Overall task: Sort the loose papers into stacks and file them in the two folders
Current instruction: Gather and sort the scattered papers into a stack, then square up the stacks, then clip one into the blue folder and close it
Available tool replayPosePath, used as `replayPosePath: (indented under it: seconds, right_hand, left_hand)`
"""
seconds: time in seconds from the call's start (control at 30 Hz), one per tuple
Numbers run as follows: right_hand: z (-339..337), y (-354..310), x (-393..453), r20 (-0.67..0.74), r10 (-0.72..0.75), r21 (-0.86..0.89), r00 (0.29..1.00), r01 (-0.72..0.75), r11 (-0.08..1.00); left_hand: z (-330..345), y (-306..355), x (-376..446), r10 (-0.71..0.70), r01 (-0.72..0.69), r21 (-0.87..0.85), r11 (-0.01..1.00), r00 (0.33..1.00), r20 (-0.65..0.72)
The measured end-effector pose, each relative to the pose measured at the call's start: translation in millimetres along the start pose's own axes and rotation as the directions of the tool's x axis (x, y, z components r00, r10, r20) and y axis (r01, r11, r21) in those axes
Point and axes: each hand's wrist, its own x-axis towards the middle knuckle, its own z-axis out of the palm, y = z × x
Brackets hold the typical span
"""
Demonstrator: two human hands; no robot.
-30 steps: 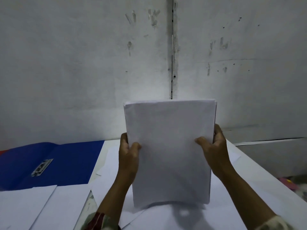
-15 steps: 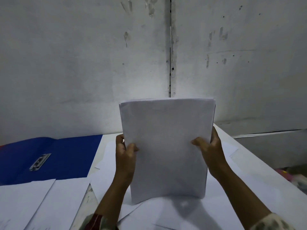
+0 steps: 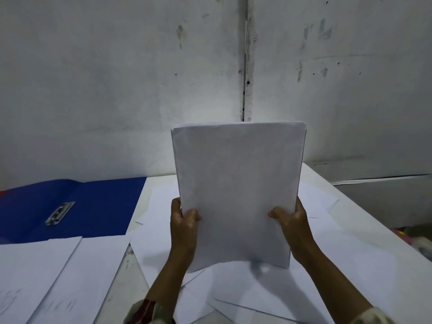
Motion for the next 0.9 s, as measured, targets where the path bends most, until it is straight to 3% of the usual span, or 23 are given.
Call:
replayPosePath:
  seconds: [0.73,0.9]
  right_hand:
    - [5.9,8.4,-10.4,-0.033,0.061,-0.020,0.998,-0.062,0.998]
    - [3.8,3.3,-8.6,0.049,0.064,-0.072,0.997,-0.060,0.996]
  left_hand:
    - [-7.6,-15.2,-6.4,0.005,-0.003,0.053,0.999,0.999,-0.033]
    - [-12.2,-10.9,-7.2,-0.009,0.010,0.065,0.998,1.000,-0.008]
